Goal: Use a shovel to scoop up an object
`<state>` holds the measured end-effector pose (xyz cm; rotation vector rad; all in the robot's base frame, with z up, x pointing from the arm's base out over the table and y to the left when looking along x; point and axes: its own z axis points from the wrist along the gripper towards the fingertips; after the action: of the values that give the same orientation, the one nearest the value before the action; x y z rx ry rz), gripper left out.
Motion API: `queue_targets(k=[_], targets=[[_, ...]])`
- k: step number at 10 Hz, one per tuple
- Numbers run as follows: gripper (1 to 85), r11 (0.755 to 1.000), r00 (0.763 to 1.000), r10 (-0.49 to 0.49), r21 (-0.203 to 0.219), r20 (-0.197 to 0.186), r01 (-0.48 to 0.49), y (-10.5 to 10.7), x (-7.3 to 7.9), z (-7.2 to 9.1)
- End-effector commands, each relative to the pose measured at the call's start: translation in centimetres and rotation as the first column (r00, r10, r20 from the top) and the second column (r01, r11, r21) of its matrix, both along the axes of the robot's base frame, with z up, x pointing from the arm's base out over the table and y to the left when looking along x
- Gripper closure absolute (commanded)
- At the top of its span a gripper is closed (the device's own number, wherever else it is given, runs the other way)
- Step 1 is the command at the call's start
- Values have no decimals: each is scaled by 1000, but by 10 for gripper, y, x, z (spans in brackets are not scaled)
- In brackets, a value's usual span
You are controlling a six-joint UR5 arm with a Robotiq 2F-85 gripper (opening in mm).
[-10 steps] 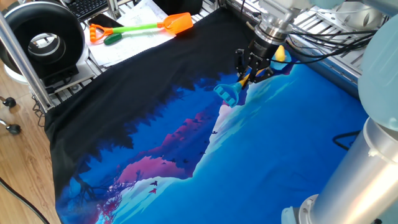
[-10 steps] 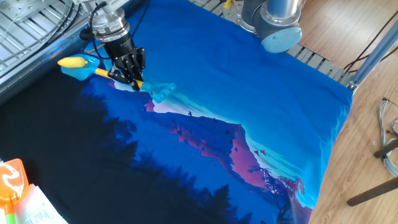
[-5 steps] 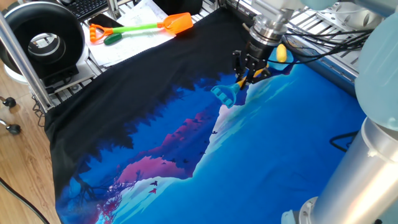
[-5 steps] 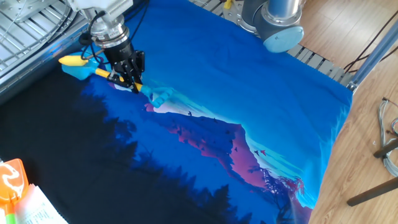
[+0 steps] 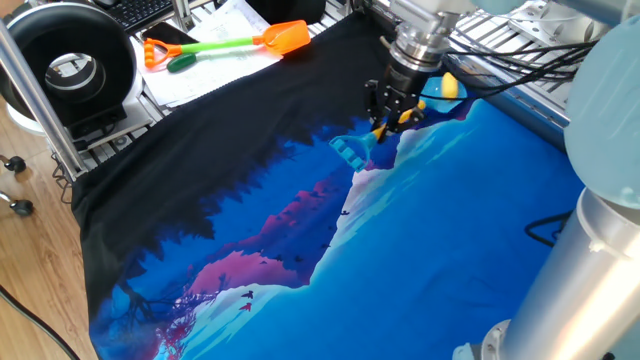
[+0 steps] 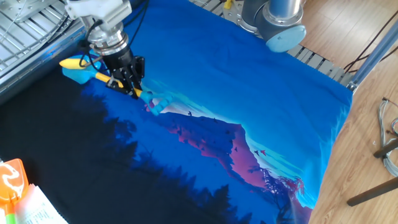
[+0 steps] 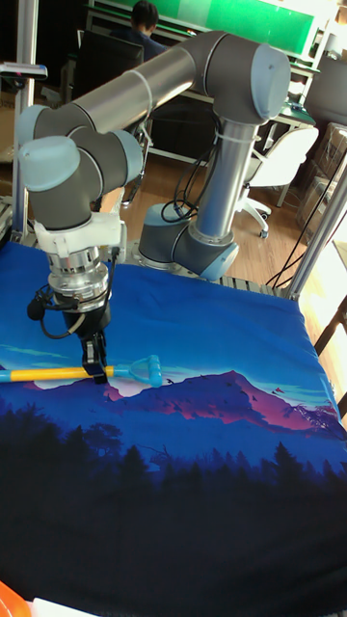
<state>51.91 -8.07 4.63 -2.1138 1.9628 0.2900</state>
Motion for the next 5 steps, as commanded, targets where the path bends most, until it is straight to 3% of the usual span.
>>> queue_targets(k=[1, 5], targets=[[840, 999, 999, -50, -11, 2, 50, 12, 17, -1], [840, 996, 997, -83, -16, -4, 83, 30, 33, 0]])
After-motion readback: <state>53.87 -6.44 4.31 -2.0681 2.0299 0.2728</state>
